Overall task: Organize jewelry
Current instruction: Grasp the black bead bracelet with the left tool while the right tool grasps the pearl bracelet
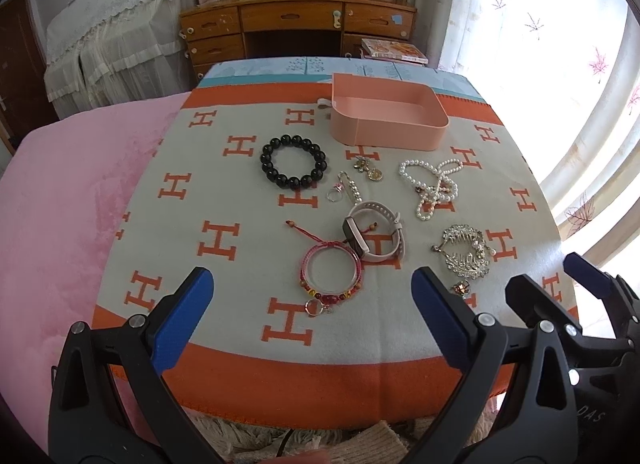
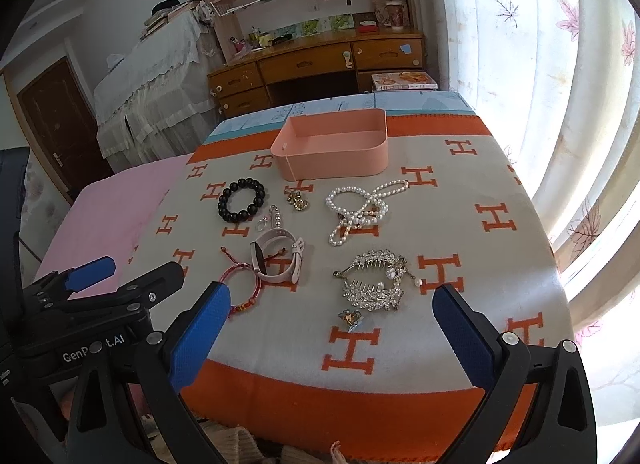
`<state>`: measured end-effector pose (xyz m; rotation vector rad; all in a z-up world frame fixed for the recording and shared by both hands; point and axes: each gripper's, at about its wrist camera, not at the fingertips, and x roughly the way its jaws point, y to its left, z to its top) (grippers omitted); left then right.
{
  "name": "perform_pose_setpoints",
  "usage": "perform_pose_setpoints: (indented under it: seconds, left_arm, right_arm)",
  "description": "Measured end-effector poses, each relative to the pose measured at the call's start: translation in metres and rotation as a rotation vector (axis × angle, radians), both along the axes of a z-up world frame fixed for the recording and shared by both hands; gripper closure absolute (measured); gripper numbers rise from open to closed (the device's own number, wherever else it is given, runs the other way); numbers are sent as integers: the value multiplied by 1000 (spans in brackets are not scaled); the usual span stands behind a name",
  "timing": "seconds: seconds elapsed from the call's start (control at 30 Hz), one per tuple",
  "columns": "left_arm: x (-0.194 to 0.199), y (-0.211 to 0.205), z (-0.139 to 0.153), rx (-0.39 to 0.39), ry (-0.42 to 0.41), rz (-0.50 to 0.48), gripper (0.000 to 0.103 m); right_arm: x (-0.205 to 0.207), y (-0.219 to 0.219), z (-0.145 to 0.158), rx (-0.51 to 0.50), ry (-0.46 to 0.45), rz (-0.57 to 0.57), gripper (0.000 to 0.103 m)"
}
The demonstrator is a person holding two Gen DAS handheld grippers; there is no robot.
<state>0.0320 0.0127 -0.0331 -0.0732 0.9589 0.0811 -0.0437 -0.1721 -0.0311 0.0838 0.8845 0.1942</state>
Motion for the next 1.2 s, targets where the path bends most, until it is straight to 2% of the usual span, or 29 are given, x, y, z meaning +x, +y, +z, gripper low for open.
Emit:
perform_pose_setpoints:
  seconds: [0.1, 0.17, 0.33, 0.5, 0.6, 0.67, 0.83, 0.93, 0.97, 1.07, 1.2]
  left_arm:
    - [15, 9, -6, -32, 41, -4, 5]
    - [32, 20, -13, -26, 77, 18, 5]
    - [72, 57, -20, -21, 124, 119, 5]
    - [110, 102, -12, -75, 142, 222, 8]
    - [132, 119, -5, -35, 131, 271, 16]
    - [145, 124, -3, -31, 131, 250, 17]
    - [178, 118, -4, -52, 170, 117, 17]
    - [192, 113, -16, -38, 200, 87, 17]
    - [198, 111, -24, -37, 234, 71, 17]
    - [210, 108, -48, -54, 320, 57, 17]
    - [220, 107, -69, -13, 362, 59, 17]
  right_arm:
    - [11, -5, -7, 42, 61, 14, 0]
    - [23, -6, -18, 59, 120, 12, 0]
    - [58, -11, -39, 38, 231, -2, 19]
    - [98, -16, -39, 35, 293, -3, 29]
    - [120, -19, -29, 54, 325, 0, 32]
    - [135, -16, -22, 52, 339, 1, 32]
    - [178, -11, -16, 28, 389, 3, 35]
    - [189, -6, -22, 9, 449, 10, 35]
    - [202, -4, -26, 3, 467, 7, 35]
    - [214, 4, -37, -2, 531, -11, 41]
    - [217, 15, -56, 0, 599, -48, 51]
